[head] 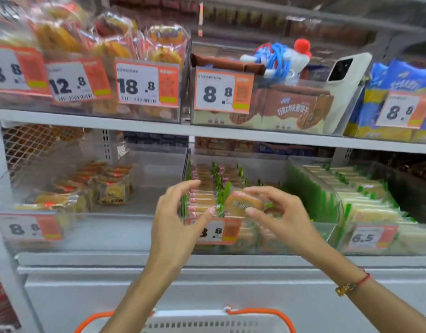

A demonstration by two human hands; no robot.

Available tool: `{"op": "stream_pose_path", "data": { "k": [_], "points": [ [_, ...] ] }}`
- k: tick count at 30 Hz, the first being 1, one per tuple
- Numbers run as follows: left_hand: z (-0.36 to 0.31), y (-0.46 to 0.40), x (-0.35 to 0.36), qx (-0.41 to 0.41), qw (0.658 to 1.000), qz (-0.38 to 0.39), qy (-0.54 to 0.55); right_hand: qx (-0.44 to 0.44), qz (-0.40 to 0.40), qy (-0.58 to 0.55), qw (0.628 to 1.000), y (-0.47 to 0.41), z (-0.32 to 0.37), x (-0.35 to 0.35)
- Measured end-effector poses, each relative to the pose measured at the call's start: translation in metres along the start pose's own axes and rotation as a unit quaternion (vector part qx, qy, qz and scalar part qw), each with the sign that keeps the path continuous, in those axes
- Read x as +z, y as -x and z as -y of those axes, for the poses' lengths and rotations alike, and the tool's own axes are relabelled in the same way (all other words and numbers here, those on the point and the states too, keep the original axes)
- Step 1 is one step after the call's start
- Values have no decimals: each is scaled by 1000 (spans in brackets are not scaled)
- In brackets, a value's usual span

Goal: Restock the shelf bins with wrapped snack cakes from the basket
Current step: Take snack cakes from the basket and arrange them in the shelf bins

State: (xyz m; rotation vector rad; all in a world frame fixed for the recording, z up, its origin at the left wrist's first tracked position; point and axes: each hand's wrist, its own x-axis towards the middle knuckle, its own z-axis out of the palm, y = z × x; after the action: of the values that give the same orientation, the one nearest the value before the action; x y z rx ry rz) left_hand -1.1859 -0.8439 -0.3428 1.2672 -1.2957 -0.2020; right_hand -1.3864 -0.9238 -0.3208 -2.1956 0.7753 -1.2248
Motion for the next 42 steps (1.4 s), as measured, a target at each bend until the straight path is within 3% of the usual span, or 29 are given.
{"op": "stream_pose_path", "data": {
  "k": [2, 4, 6, 11, 18, 30, 38, 42],
  "points": [
    [7, -12, -4, 4, 998, -5, -59, 18, -48, 26, 998, -18, -10, -14],
    [12, -20, -7, -45, 995, 44, -77, 53, -53, 106, 992, -38, -21, -27],
    [18, -23, -8, -76, 989, 82, -95, 85, -1, 175, 981, -56, -26, -33],
    [25, -23, -8, -53, 987, 83, -124, 122, 175, 196, 957, -72, -35, -5],
    [30, -23, -11, -43, 988, 86, -122, 15, 125, 372, 920, -71, -47, 17],
    [34, -24, -8, -44, 988, 75, -129, 23, 90, 364, 927, -70, -54, 28],
    [30, -25, -9, -61, 987, 83, -126, 86, 212, 327, 917, -83, -38, 15],
    [29, -24, -10, -72, 989, 84, -102, 77, 192, 322, 924, -74, -27, 6]
  ]
}}
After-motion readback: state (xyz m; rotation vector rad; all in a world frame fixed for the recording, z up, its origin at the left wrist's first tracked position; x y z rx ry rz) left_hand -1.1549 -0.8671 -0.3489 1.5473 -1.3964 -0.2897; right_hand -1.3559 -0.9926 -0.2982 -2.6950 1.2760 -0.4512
